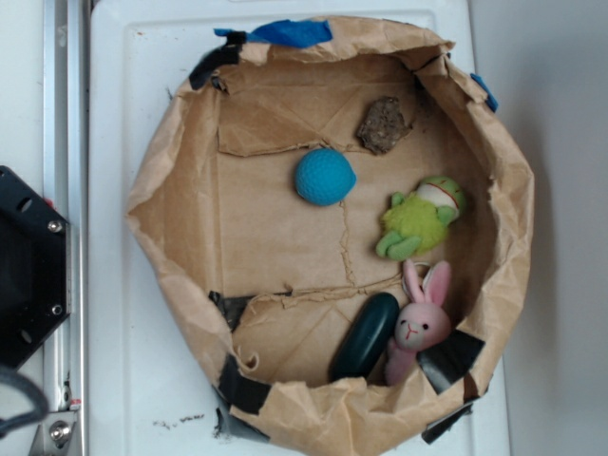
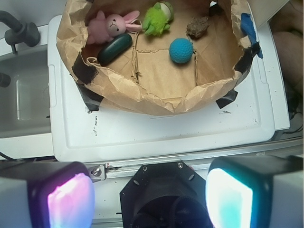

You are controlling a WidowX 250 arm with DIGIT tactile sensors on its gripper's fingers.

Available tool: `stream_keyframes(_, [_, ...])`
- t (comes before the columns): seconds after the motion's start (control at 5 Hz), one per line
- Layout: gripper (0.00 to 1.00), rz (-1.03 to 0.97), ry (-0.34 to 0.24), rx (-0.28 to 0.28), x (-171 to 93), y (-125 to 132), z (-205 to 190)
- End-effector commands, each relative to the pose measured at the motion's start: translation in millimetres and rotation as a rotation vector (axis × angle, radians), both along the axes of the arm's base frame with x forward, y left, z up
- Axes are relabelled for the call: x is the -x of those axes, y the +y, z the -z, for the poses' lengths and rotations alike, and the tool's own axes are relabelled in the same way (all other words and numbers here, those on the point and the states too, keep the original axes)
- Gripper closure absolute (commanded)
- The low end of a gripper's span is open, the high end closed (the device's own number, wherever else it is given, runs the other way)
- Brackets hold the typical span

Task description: Grab the blue ball.

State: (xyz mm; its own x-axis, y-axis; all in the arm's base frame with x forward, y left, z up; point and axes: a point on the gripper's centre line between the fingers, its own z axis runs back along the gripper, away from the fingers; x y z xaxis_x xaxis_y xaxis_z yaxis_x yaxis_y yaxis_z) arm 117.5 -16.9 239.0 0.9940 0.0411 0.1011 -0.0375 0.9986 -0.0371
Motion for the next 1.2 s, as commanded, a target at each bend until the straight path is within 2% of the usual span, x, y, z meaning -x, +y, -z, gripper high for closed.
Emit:
stream_keyframes(0.0, [0.00, 0.000, 0.000, 0.000, 0.0, 0.0, 0.0])
stream_keyframes(0.2, [0.00, -0.070, 0.019, 0.032, -41.9, 3.6, 1.3])
stream_keyframes(0.6, [0.00, -0.080, 0.000, 0.002, -108.7, 27.0, 25.0])
stream_keyframes(0.8, [0.00, -0.006, -0.023, -0.022, -128.7, 38.0, 55.0])
stream_keyframes(1.0, [0.00, 0.005, -0.001, -0.053, -128.3, 46.8, 81.6])
